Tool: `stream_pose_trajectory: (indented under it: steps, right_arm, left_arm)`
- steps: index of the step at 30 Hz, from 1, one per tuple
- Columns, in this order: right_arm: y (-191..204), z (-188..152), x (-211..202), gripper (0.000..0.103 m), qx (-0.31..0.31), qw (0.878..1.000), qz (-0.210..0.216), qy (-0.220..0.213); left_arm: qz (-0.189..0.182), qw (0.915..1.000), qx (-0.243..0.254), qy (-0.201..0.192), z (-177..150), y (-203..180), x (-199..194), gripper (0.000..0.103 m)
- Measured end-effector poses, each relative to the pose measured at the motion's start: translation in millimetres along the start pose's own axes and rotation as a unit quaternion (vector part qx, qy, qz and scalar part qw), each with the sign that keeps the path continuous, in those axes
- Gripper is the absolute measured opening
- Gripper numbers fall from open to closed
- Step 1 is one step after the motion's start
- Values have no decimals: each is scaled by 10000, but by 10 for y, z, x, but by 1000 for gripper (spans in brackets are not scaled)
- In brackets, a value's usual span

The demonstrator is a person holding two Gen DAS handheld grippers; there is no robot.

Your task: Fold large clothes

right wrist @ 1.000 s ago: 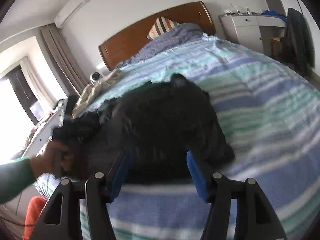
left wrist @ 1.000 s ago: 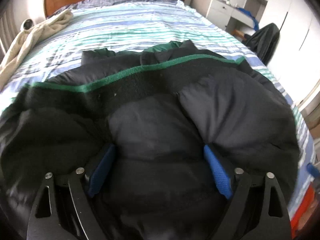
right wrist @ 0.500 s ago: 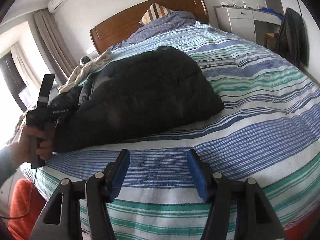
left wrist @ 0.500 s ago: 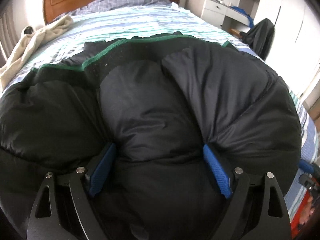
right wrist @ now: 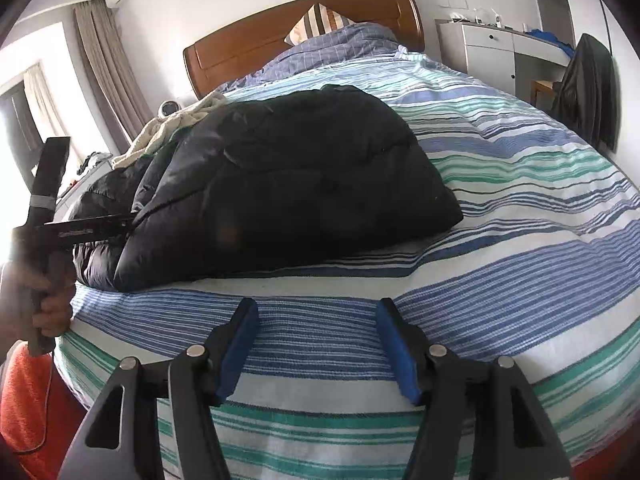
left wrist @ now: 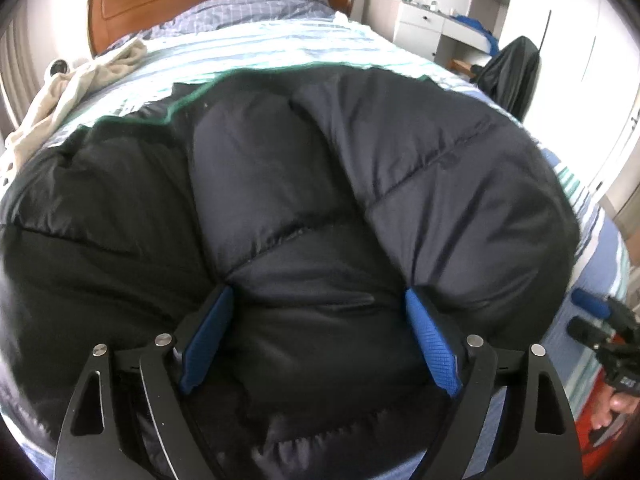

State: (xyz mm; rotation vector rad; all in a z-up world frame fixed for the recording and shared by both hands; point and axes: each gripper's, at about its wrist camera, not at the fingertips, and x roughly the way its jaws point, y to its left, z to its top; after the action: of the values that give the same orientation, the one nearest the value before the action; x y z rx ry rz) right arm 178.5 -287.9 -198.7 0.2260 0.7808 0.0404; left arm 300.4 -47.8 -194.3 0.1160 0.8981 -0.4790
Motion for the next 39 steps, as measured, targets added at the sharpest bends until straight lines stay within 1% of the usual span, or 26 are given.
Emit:
stream_pose_trajectory:
  steps: [5, 7, 9, 10, 12, 15, 18, 25, 35, 39]
  right_arm:
    - [-13, -46, 6, 64, -22, 10000, 8, -14]
    - [6, -62, -11, 64, -35, 10000, -5, -9]
    - [2, -67, -26, 64, -25, 10000, 17, -5]
    - [0, -66, -28, 64, -16, 10000, 26, -8]
    - [0, -72, -31, 64, -12, 10000, 20, -13]
    - [29, -77, -19, 65, -17, 10000, -20, -18]
    - [52, -67, -8, 65, -40, 10000, -57, -2]
    - [71, -71, 7, 65, -114, 9999, -97, -8]
    - [76, -82, 14, 66, -130, 9998, -150, 6]
    - [70, -59, 32, 67, -142, 9997, -178, 114]
  left_arm:
    - [29, 10000, 2, -10, 15, -3, 12, 87]
    - [87, 9999, -42, 41, 20, -36, -85, 87]
    - [57, 9999, -92, 69, -24, -64, -235, 86]
    - [22, 10000, -80, 53, -52, -93, -306, 86]
    - [87, 9999, 22, 83, -136, -147, -363, 86]
    - [346, 9988, 322, 127, -245, -235, -278, 87]
    - [462, 9982, 336, 166, -265, -247, -168, 87]
    - [477, 9983, 292, 173, -267, -186, -133, 88]
    - [506, 9982, 278, 163, -294, -214, -147, 88]
    - [496, 9982, 288, 165, -293, -221, -165, 88]
